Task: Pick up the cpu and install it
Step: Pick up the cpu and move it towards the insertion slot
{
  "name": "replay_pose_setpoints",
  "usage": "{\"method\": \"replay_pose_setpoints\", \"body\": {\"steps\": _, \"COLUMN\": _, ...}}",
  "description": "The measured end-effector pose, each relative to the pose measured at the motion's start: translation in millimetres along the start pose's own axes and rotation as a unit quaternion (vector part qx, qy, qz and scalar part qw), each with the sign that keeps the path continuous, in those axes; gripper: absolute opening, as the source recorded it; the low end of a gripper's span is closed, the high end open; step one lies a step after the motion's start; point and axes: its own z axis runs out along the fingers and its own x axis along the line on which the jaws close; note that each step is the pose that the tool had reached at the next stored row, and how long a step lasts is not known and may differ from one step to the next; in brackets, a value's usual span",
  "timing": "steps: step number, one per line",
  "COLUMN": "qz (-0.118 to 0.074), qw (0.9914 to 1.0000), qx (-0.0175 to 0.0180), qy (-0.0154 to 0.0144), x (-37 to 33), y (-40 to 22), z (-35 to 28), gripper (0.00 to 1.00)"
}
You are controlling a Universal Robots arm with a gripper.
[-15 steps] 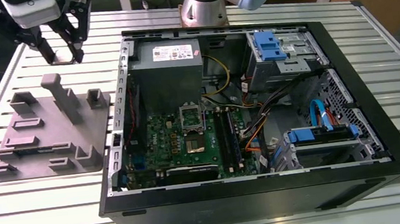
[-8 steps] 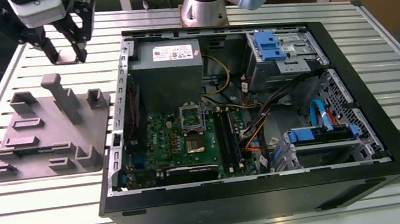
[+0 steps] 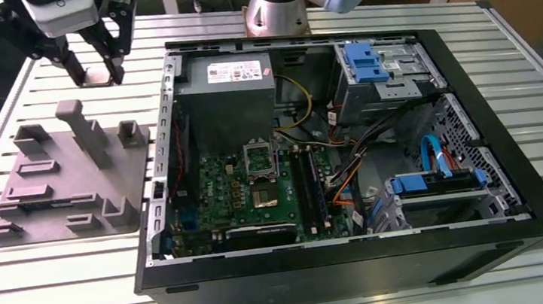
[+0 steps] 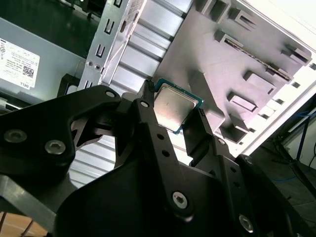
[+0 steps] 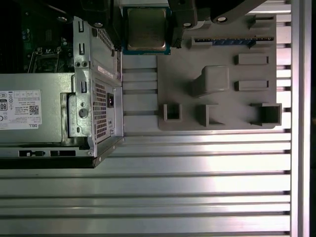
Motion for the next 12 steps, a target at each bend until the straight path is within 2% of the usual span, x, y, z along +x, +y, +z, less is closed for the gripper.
{"method": "replay_pose_setpoints", "body": {"steps": 12, "qz": 0.000, "qw": 1.00000, "qx": 0.0000, "qy": 0.0000, "x": -12.0, "y": 0.5, "z": 0.2, "gripper": 0.47}}
